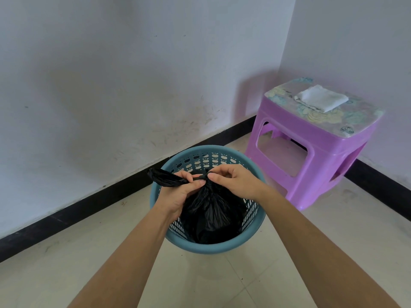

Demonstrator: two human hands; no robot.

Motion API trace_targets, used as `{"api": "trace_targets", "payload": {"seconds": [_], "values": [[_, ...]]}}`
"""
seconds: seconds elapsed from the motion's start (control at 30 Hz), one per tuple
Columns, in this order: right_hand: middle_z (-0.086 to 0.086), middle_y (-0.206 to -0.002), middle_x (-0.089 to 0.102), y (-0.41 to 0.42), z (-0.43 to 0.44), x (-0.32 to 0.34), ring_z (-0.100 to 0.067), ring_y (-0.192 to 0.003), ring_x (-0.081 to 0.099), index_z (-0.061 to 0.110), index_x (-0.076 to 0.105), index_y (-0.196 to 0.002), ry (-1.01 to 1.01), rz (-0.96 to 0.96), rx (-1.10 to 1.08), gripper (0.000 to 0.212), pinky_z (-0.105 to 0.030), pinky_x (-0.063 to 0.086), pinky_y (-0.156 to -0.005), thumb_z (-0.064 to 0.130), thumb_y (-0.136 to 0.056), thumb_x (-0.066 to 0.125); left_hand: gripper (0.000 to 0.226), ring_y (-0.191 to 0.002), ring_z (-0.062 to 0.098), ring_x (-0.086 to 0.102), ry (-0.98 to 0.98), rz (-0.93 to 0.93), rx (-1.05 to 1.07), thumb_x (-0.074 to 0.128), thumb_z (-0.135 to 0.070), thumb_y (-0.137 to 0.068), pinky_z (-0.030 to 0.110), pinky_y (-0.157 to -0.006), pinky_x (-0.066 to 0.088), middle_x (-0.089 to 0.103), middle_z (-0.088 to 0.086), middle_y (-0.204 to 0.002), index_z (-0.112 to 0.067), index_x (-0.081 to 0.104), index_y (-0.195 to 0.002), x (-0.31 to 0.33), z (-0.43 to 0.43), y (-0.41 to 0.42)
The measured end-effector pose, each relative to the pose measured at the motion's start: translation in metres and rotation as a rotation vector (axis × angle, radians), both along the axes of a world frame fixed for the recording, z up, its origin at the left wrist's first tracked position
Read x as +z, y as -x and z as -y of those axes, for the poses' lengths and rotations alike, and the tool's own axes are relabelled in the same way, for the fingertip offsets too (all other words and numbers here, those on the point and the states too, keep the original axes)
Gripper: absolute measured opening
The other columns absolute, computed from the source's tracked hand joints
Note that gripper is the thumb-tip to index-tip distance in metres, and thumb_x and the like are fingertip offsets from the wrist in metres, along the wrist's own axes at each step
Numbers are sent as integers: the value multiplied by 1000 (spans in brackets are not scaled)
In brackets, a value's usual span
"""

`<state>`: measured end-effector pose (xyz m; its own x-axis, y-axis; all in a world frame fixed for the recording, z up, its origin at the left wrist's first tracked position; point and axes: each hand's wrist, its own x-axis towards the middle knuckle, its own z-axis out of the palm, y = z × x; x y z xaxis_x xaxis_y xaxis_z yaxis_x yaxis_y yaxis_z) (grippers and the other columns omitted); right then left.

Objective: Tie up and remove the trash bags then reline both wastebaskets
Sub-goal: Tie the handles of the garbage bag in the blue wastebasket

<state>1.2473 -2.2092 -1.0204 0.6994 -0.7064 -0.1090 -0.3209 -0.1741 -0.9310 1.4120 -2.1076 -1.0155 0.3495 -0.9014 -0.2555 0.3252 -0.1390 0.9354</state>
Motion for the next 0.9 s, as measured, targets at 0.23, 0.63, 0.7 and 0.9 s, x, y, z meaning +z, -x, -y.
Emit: {"api": "trace_targets", "payload": {"seconds": [0.23,0.63,0.7,0.9], "values": [[2,-92,58,-1,6,7,-14,-81,56,23,60,-87,415,-183,-27,17,-32,47,-78,38,-96,61,23,-84,11,72,45,-90,88,60,6,-91,20,-68,53,76,6,-93,-15,68,-97,0,7,0],[10,-100,60,23,16,-9,-17,-94,61,29,53,-103,984,-631,-10,24,-36,52,-64,49,-102,39,18,-65,13,58,-140,-114,339,57,16,-87,14,-51,51,63,10,-76,0,65,-83,-6,15,-11],[11,-101,61,19,14,-10,-16,-93,63,31,53,-103,917,-587,-30,24,-37,53,-68,51,-101,38,17,-66,14,59,-120,-134,383,59,16,-87,15,-55,53,64,11,-77,0,64,-83,-4,15,-12],[8,-81,67,12,10,-5,-19,-79,64,23,58,-103,587,-328,-106,17,-39,52,-76,39,-100,51,6,-68,12,57,-311,-35,380,60,-12,-97,22,-54,49,64,10,-89,-8,55,-98,-5,4,5]]}}
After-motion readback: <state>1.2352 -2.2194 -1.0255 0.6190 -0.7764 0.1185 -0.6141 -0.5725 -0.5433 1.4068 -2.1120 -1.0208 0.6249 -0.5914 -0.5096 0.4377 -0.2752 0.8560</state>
